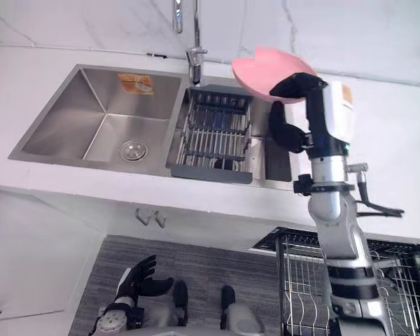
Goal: Walk over to the sink, pick up the cup, carry it to the dishwasher, place the cup inside the dishwasher, then close the dishwasher door
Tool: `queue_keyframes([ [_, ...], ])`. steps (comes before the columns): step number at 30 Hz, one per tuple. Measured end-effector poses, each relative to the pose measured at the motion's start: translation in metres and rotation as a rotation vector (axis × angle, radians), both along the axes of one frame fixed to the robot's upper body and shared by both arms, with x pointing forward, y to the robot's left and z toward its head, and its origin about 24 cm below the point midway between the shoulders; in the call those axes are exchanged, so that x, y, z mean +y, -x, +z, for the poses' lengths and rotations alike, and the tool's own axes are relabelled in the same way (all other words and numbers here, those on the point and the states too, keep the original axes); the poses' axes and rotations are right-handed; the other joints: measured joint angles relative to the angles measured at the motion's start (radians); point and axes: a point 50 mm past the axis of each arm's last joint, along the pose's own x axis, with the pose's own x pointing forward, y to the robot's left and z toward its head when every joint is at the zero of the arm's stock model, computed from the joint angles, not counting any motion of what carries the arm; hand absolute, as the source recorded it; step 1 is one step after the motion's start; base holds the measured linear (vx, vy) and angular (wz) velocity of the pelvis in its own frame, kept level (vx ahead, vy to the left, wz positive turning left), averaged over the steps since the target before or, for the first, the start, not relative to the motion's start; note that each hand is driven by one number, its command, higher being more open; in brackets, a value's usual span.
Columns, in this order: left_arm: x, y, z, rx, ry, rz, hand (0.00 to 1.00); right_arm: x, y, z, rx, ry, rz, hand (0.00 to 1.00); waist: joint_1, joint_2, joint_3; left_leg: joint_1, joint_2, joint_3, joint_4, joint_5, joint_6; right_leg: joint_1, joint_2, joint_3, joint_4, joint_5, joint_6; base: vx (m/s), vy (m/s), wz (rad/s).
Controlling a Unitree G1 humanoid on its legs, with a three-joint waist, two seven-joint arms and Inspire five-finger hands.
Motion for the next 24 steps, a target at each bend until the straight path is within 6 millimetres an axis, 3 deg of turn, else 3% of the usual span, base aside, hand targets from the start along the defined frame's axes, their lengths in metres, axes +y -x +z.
queue_keyframes([
  [6,0.002,0.014,-0.009,0.07,-0.012,-0.001,0.9,-0.022,0.033,-0.019,0.024,-0.064,-0.121,0.3,-0.059,-0.009,-0.054,0.03,0.007,0.112,0.0,-0.032,-0.003,-0.009,0.015,0.108,-0.016,0.018,0.01,0.03,0.002,-0.59],
  [11,0.004,0.022,-0.014,0.107,-0.02,0.008,0.9,-0.043,0.058,-0.045,0.117,-0.11,-0.25,0.3,-0.121,-0.003,-0.06,0.061,0.01,0.247,0.002,-0.065,-0.008,-0.034,0.038,0.241,-0.014,0.036,0.021,0.01,0.016,-0.79],
  [15,0.002,0.023,-0.014,0.108,-0.009,0.025,0.9,-0.049,0.069,-0.059,0.18,-0.135,-0.302,0.3,-0.139,0.004,-0.058,0.061,0.021,0.353,0.063,-0.112,-0.006,-0.065,0.052,0.316,0.02,0.036,0.028,0.0,0.0,-0.74],
  [17,0.0,0.021,-0.014,0.102,-0.002,0.024,0.9,-0.048,0.068,-0.06,0.187,-0.137,-0.299,0.3,-0.136,0.013,-0.052,0.057,0.033,0.404,0.105,-0.143,-0.009,-0.091,0.043,0.289,0.046,0.018,0.017,-0.03,-0.011,-0.87],
  [20,-0.004,0.017,-0.013,0.088,0.006,0.017,0.9,-0.052,0.067,-0.067,0.213,-0.165,-0.3,0.3,-0.128,0.02,-0.04,0.044,0.055,0.47,0.173,-0.202,-0.033,-0.141,-0.026,0.098,0.099,0.019,0.014,-0.02,-0.017,-0.7],
  [24,-0.018,0.009,-0.012,0.066,0.038,-0.001,0.9,-0.072,0.067,-0.098,0.368,-0.2,-0.378,0.3,-0.144,0.044,-0.018,0.04,0.073,0.483,0.207,-0.211,-0.041,-0.153,-0.02,0.091,0.11,0.023,0.01,0.05,-0.037,-0.14],
])
